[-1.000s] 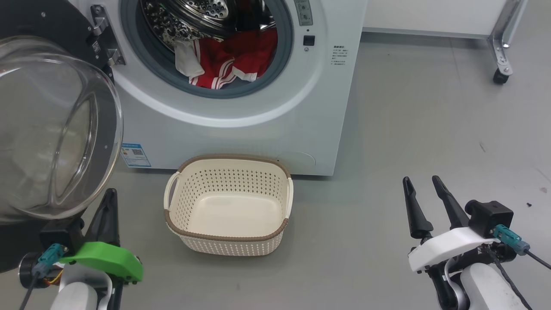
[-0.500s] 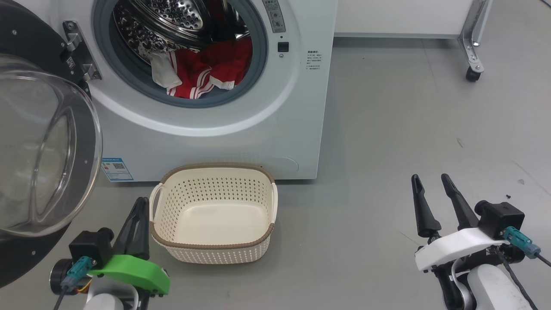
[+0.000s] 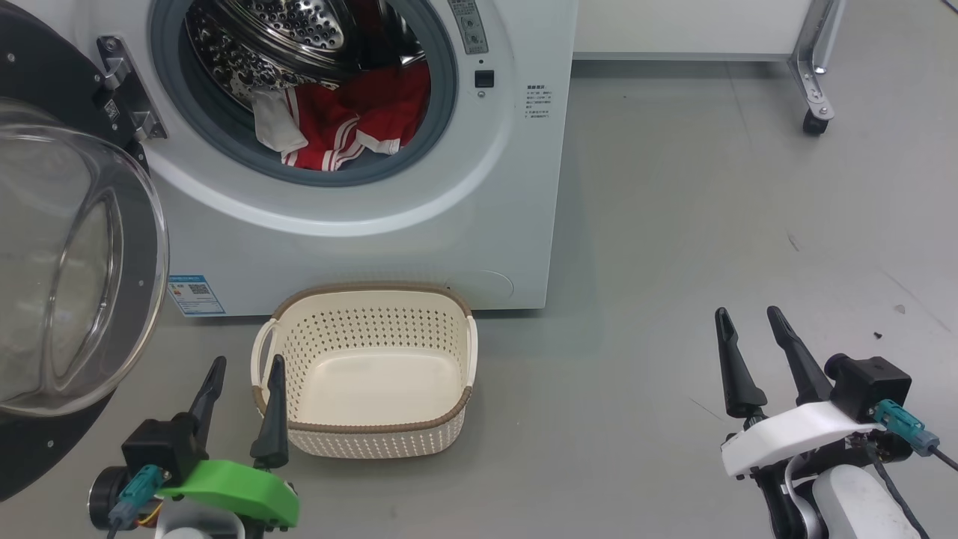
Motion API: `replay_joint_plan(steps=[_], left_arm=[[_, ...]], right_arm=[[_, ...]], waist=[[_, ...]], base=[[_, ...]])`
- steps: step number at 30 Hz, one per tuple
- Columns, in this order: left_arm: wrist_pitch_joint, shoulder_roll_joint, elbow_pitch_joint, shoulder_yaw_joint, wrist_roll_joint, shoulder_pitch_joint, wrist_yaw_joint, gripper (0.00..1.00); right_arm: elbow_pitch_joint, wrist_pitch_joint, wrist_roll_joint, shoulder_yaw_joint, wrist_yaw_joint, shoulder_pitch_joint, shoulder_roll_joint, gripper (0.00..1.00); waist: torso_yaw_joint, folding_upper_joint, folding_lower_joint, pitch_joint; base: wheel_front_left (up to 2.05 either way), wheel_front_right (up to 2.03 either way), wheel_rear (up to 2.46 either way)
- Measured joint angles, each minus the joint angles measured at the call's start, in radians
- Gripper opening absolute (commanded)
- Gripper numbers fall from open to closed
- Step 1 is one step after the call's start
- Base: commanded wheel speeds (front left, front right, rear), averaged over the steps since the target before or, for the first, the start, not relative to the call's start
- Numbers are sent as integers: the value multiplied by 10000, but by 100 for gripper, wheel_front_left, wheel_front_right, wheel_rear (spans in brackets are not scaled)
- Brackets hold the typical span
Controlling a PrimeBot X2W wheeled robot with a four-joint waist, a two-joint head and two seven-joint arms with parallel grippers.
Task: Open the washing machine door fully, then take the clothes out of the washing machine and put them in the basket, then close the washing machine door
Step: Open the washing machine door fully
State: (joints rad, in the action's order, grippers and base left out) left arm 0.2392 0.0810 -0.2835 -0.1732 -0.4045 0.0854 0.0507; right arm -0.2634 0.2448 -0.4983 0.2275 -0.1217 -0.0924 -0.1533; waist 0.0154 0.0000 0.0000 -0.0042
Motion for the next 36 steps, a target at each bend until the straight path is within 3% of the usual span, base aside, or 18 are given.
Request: replay_joint_plan(steps=[36], left_arm=[[12,6,408,-13,-50,-455,69,100]], right_arm=[[98,0,171,-44,-2,200,211,100]], waist=[[-46,0,0,12]], base=[[0,0,0]])
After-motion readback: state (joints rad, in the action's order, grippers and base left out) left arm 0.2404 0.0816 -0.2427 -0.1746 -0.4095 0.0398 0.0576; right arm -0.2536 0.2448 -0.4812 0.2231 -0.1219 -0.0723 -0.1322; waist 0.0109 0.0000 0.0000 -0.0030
